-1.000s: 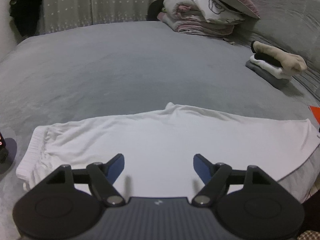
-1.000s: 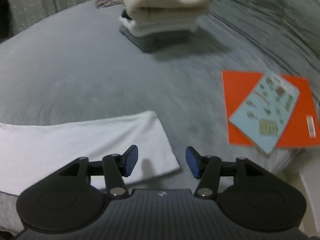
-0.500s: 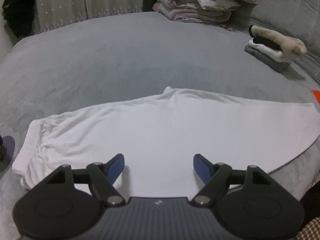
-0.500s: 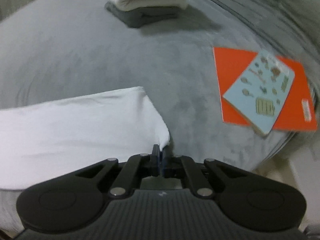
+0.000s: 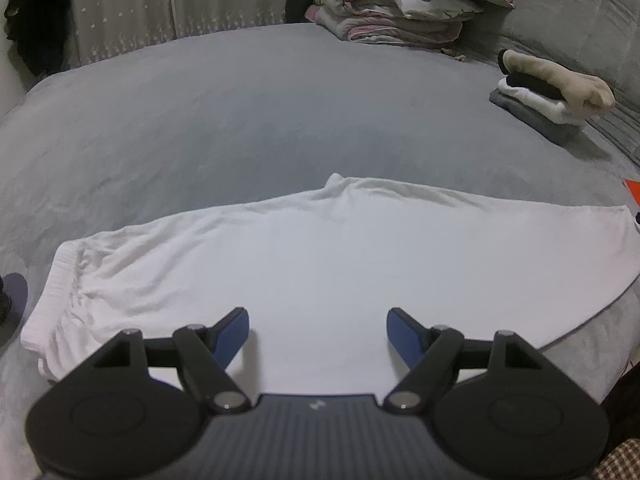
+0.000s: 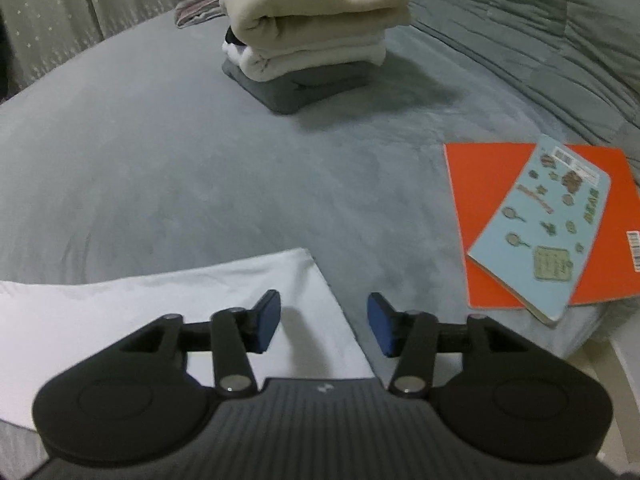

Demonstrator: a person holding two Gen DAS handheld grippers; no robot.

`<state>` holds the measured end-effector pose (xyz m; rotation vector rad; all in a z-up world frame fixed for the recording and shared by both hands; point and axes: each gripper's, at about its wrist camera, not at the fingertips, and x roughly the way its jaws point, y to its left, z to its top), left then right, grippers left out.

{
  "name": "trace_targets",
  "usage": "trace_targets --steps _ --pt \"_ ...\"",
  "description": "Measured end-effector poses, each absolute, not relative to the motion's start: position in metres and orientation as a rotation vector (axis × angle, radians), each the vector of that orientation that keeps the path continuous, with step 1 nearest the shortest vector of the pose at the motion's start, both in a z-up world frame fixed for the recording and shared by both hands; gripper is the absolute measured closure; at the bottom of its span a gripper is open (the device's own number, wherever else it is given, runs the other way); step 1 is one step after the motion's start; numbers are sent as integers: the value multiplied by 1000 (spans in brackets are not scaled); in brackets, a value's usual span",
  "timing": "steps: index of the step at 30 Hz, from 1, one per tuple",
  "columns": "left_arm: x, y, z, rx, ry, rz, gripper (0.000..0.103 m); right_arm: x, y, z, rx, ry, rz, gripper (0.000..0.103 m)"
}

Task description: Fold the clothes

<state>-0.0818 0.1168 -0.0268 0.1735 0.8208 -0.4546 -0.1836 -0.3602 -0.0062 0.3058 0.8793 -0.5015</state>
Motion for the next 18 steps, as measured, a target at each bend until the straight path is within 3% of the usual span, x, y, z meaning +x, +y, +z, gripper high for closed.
trace_targets --steps 5,12,18 --pt "-80 116 -30 188 832 -450 26 -179 -351 0 351 828 -473 89" --pt "-76 112 -33 188 842 -440 26 -156 -314 -18 269 895 -434 93" --pt "-77 110 -35 202 844 -442 26 -146 -351 -28 276 849 -575 97"
